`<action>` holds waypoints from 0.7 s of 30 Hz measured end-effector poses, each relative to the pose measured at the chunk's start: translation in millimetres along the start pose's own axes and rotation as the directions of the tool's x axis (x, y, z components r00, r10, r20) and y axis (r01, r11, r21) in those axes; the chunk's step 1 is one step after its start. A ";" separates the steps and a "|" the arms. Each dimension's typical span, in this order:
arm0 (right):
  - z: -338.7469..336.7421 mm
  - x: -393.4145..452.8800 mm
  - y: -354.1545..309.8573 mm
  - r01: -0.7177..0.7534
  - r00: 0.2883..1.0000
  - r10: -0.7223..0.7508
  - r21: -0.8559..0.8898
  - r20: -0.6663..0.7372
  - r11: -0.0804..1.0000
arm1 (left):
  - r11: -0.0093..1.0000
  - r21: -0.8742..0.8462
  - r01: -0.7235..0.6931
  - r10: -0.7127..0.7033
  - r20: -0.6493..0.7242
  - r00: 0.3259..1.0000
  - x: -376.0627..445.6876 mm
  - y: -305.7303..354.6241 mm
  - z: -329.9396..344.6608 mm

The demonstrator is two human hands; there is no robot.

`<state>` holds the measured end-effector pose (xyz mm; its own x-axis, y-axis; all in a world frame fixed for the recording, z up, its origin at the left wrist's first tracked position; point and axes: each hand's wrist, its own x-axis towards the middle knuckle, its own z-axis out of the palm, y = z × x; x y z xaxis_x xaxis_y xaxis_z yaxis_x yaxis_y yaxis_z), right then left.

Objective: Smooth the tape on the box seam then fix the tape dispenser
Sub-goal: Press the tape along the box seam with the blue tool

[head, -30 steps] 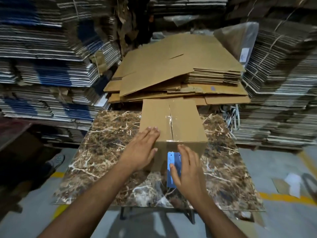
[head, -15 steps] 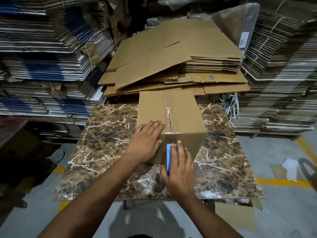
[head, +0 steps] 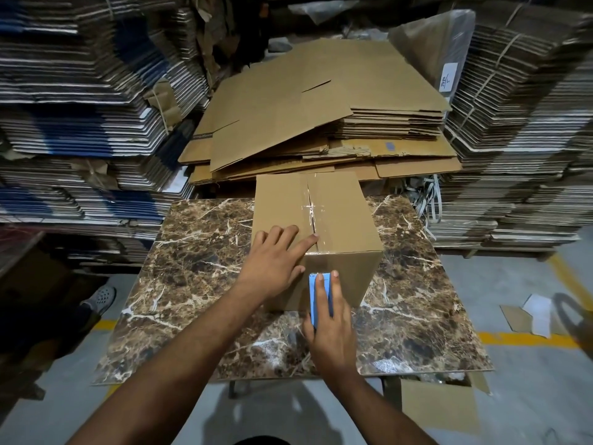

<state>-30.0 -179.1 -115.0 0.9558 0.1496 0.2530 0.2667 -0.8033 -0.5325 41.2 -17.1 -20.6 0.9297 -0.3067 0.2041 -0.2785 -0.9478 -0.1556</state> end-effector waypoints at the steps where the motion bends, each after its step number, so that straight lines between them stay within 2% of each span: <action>1: -1.0 0.3 -0.3 -0.005 1.000 0.005 0.011 0.001 1.000 | 1.000 -0.009 -0.015 0.015 0.000 1.000 1.5 -1.1 -0.2; 6: -6.4 -4.4 2.5 -0.015 1.000 0.016 0.047 -0.022 0.999 | 0.979 -0.138 -0.151 0.161 0.064 0.985 20.6 -6.5 -1.6; 9: -12.5 -7.0 -2.3 -0.075 0.997 0.074 -0.025 -0.020 0.997 | 0.971 -0.195 -0.137 0.161 0.114 0.980 29.5 -9.4 1.5; 12: -15.3 -6.2 -8.6 -0.098 0.995 0.098 -0.067 0.003 0.993 | 0.975 -0.179 -0.133 0.160 0.145 0.976 32.3 -11.5 5.6; 17: -16.9 -8.2 -12.1 -0.129 0.992 0.128 -0.035 -0.016 0.991 | 0.974 -0.171 -0.146 0.171 0.141 0.975 31.9 -11.5 7.9; 21: -22.3 -9.7 -9.3 -0.096 0.995 0.096 -0.022 0.002 0.995 | 0.974 -0.169 -0.153 0.176 0.129 0.976 31.7 -12.0 10.7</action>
<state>-44.5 -185.9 -94.5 0.9773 0.0727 0.1991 0.1708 -0.8264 -0.5366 76.6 -14.6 -22.6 0.8895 -0.4545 0.0471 -0.4542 -0.8907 -0.0189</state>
